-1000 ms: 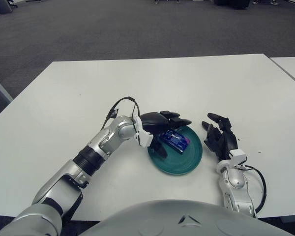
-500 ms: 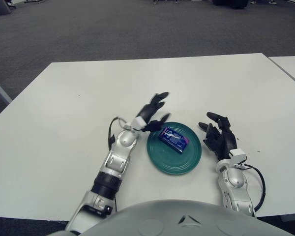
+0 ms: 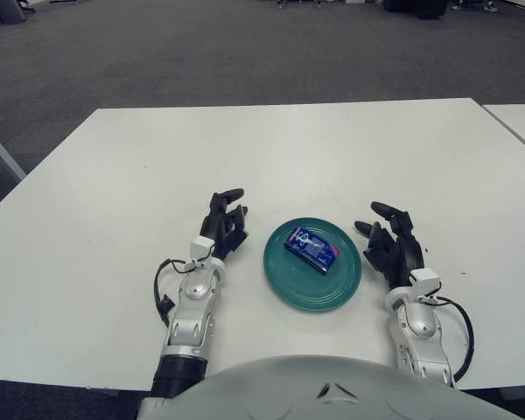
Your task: Put the gum into the plate.
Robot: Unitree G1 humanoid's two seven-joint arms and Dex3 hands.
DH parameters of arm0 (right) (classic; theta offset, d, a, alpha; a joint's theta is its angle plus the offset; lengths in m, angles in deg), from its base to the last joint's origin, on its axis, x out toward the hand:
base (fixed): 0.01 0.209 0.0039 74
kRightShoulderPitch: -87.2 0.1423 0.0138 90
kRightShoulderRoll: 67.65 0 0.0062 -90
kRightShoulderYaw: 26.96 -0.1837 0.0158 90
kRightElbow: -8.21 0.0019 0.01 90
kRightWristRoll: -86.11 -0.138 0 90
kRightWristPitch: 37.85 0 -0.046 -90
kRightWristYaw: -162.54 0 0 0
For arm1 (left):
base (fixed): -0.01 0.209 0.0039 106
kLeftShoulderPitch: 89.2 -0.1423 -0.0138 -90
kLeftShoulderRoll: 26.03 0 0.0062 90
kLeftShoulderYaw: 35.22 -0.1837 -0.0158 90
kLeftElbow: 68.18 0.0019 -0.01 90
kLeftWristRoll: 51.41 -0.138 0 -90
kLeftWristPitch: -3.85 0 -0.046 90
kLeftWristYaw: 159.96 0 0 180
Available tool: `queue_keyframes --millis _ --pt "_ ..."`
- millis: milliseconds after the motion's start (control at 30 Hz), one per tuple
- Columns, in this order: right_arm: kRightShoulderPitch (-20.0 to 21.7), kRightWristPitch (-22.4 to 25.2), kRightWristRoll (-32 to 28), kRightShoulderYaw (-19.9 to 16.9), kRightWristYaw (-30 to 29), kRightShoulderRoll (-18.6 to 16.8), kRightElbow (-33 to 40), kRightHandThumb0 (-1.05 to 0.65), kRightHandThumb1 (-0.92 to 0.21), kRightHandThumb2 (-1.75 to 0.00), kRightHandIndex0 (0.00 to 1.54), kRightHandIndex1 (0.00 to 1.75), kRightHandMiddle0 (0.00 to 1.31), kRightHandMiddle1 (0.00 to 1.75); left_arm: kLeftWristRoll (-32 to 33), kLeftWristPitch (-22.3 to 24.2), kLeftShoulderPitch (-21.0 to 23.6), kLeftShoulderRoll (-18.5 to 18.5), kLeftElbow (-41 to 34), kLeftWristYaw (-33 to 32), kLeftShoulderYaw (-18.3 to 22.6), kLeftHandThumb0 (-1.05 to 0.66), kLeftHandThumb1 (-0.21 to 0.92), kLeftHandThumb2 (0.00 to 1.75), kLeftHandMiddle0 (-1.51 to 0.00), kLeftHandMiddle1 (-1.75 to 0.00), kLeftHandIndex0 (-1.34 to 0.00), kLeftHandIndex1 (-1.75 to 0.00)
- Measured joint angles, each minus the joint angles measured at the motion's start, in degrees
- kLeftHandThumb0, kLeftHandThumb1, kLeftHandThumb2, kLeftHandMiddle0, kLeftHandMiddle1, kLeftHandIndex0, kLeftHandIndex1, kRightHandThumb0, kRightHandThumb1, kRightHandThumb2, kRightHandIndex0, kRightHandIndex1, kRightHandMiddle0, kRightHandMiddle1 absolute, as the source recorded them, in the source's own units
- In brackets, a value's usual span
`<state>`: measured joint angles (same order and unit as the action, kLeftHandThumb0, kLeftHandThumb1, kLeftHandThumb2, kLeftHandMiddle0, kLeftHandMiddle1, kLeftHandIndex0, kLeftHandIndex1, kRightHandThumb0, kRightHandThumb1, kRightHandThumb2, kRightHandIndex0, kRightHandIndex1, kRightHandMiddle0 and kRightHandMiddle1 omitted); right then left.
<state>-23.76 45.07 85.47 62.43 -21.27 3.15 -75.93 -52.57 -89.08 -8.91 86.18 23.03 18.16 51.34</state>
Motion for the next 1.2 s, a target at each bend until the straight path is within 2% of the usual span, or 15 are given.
queue_keyframes --millis 133,367,433,500,733,1200 --pt "0.0 -0.4 0.0 0.0 0.0 0.0 -0.3 -0.64 -0.92 -0.83 0.48 0.76 0.07 1.06 0.2 -1.7 0.1 -0.3 1.7 -0.7 1.2 -0.62 0.92 0.82 -0.40 -1.26 -0.29 -1.48" --pt "0.0 -0.5 -0.3 -0.3 0.1 -0.2 -0.6 -0.62 -0.92 -0.80 0.48 0.77 0.07 1.07 1.1 -7.5 0.0 -1.8 5.8 0.6 2.7 -0.60 0.92 0.79 -0.44 -1.34 -0.30 -1.62" --pt "-0.1 -0.5 -0.4 -0.5 0.1 -0.2 -0.6 -0.62 -0.92 -0.79 0.48 0.77 0.07 1.07 1.2 -8.1 -0.3 -2.1 6.0 0.9 2.8 -0.46 0.87 0.71 -0.46 -1.32 -0.27 -1.69" --pt "-0.1 -0.5 -0.5 -0.6 0.2 -0.2 -0.6 -0.63 -0.92 -0.80 0.48 0.76 0.07 1.07 1.2 -8.7 -1.0 -2.1 5.8 1.1 2.7 -0.42 0.84 0.70 -0.47 -1.33 -0.27 -1.72" --pt "-0.1 -0.5 -0.6 -1.0 0.6 0.0 -0.6 -0.63 -0.92 -0.82 0.48 0.76 0.07 1.06 1.0 -8.6 -5.4 -1.8 1.9 1.4 1.0 -0.37 0.80 0.70 -0.53 -1.36 -0.27 -1.74" --pt "-0.1 -0.8 -0.6 -2.0 1.4 0.6 -0.9 -0.63 -0.92 -0.81 0.49 0.76 0.07 1.06 1.0 -8.3 -8.8 -0.7 -1.1 1.4 -0.7 -0.37 0.77 0.74 -0.59 -1.35 -0.29 -1.75"
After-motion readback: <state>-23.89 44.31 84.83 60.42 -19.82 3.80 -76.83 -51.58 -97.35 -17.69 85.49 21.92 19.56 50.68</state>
